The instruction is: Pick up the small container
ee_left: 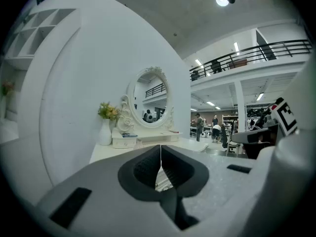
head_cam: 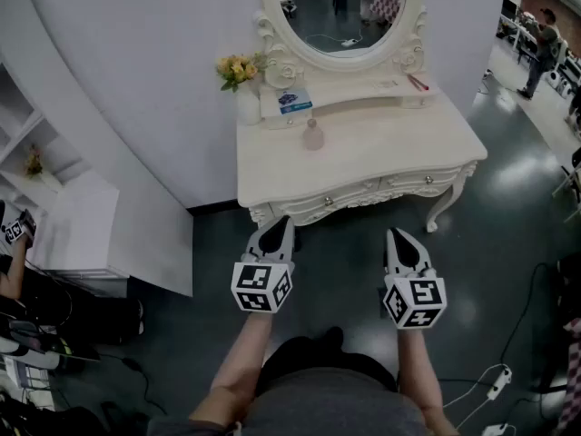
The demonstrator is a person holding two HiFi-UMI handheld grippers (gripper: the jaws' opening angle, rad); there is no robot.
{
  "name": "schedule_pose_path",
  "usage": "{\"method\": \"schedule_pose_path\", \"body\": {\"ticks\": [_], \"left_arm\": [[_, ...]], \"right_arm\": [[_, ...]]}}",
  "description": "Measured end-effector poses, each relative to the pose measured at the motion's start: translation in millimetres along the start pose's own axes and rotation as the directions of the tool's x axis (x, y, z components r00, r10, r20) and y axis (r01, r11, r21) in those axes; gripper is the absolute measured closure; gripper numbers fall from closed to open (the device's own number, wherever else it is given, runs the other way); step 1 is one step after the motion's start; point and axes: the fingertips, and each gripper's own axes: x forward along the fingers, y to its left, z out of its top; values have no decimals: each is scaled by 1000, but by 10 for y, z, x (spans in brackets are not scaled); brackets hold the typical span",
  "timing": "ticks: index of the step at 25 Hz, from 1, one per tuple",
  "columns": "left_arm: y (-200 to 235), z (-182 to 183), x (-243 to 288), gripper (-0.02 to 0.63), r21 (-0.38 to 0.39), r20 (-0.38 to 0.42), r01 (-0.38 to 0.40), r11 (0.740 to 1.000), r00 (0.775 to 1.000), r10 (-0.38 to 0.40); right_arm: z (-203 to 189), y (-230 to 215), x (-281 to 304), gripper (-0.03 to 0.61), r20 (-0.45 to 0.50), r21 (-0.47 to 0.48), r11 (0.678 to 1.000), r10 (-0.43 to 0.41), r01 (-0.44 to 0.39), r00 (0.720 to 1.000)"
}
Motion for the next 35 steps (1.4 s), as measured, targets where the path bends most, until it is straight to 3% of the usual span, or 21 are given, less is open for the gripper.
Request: {"method": "schedule_pose_path", "body": {"ticks": [5,12,20,35], "left_arm": [[-27,-16,39,606,-4,-10,5,1000,1000,-5],[-53,12,165,603,-20,-2,15,1000,1000,-16],[54,38,418,501,-7,-17,-9,1000,1000,9],[470,-9,1450,432,1,-55,2,1000,998,-2]], "right_arm": [[-10,-72,-43,575,1,-2,1000,-8,8,1000],[47,-94,-68,575,32,10,999,48,-49,998],[19,-172,62,575,24,41,997,59,-60,998],[268,-446,819,575,68,50,999,18,-21,998]]}}
